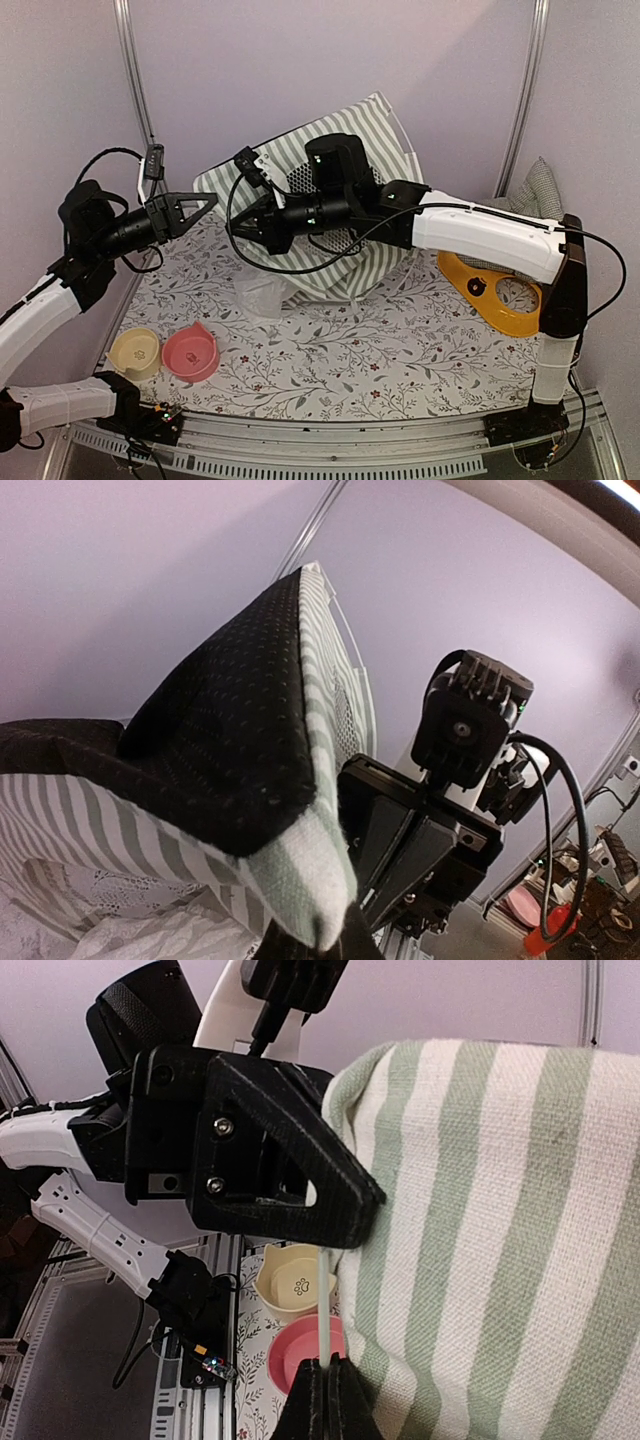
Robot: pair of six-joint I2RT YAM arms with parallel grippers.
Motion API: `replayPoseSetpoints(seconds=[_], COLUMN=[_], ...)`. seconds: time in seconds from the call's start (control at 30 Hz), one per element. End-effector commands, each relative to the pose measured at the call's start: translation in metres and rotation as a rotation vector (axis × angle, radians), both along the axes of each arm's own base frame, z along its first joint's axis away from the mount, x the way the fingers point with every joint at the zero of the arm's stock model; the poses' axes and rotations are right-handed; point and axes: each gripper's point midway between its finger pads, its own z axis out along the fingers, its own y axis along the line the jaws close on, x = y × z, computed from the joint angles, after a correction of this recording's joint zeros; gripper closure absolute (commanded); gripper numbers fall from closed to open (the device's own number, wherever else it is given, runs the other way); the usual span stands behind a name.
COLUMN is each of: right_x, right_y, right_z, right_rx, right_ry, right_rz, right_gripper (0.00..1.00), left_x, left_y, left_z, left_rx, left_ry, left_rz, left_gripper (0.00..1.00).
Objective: Set up the pet tent
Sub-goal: Insert the tent pole into the pole socket of the pet tent.
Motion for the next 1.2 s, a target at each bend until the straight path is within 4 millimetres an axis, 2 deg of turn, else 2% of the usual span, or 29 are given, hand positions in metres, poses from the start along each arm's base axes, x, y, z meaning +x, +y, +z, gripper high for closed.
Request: replayPoseSetpoints(seconds=[0.0,0.3,0.67,0.97,1.17], right_x=[0.024,0.021,0.029,0.033,0.041], right_y=[-0.005,-0.003,-0.004,0.000,-0.002], right_z=[0.002,-0.001,0.002,-0.008,0.004], right_rx=[-0.008,-0.018,-0.015,-0.045,-0.021], right_ry=[0.005,0.000,0.009,0.022,0.020], right_rz=[-0.088,-0.086,-0.132,-0.142,-0.188], right_gripper=[1.00,1.00,1.00,1.00,1.00], left_x=[-0.011,-0.011,-0.018,-0.023,-0.024], left_y=[0.003,0.002,0.001,-0.001,-0.005], left_z=[0.031,0.034,0.037,0.041,0.036], left_rx=[-0.039,-0.067,-0.069,-0.080,-0.071], left_ry=[-0.073,-0.046,-0.055,-0.062,-0.061], left_rz=[-0.019,-0.025,-0.050,-0.061,-0.072], left_gripper=[1.00,1.00,1.00,1.00,1.00])
